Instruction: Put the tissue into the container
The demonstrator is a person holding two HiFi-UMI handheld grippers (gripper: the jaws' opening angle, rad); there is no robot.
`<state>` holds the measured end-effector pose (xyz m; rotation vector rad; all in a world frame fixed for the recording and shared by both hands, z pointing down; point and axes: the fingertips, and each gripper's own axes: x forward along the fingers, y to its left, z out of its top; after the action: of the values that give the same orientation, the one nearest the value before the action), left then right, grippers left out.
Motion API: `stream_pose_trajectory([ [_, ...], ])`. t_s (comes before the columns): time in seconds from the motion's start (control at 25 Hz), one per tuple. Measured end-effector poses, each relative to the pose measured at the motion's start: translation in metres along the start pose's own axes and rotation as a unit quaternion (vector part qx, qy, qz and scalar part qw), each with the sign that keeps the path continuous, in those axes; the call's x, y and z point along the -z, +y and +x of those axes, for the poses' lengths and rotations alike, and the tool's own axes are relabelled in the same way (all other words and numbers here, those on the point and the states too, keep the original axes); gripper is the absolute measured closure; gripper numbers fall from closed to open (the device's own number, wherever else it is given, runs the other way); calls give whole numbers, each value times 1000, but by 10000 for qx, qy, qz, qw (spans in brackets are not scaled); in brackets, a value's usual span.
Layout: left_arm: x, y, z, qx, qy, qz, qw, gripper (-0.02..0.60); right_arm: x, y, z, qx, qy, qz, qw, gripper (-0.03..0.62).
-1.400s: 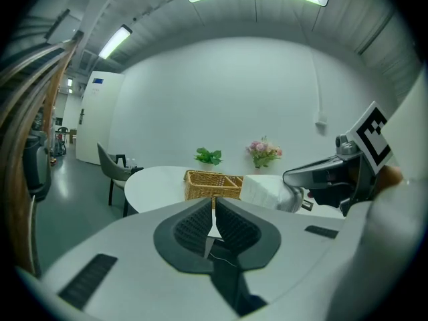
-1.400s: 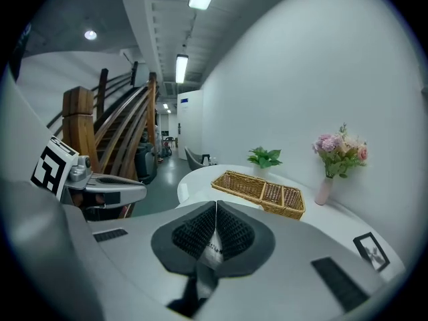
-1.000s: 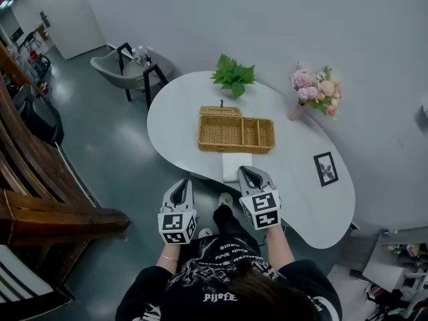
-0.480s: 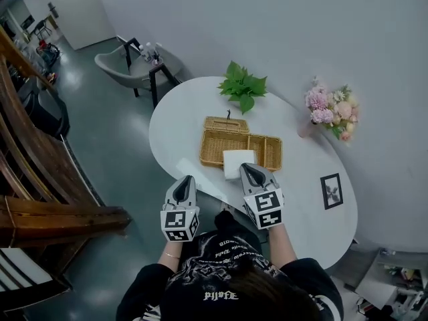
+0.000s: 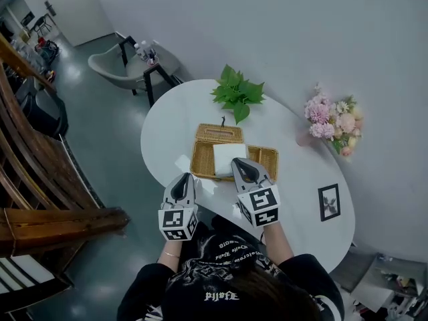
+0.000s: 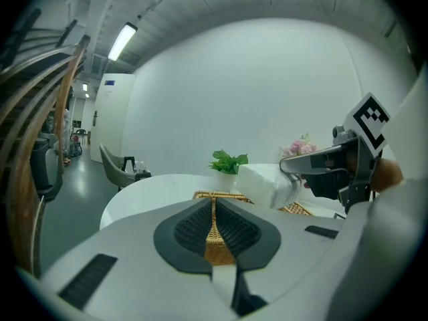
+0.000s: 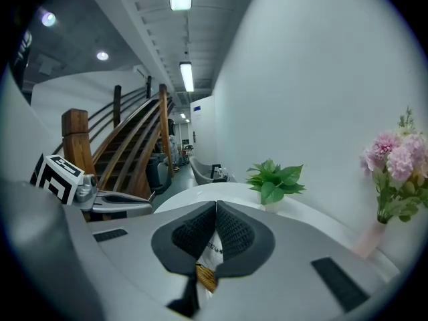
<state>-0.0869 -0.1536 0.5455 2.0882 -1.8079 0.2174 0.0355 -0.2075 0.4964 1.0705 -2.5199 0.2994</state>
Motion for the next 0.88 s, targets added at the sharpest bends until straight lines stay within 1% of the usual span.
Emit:
stream_pose_trajectory([
  [0.12, -8, 6, 10, -76, 3, 53, 10000, 548, -10, -3, 7, -26, -67, 128, 9999, 569],
  [0.28, -17, 23, 20, -89, 37, 37, 9999, 548, -10, -7, 16, 154, -3, 230, 9996, 569],
  [0.36, -20, 29, 26, -16, 60, 22, 10000, 548, -11, -7, 22, 285, 41, 253, 9993, 569],
  [0.52, -25, 38, 34, 201, 138, 111, 9996, 548, -13, 0, 30, 474, 153, 258, 9984, 569],
  [0.64, -30, 44, 40, 298, 145, 108, 9994, 548, -18, 4, 36, 629, 154, 217, 9977, 569],
  [0.88, -29, 48, 48, 472, 215, 58, 9986, 548, -17, 13, 49, 704, 247, 287, 9968, 569],
])
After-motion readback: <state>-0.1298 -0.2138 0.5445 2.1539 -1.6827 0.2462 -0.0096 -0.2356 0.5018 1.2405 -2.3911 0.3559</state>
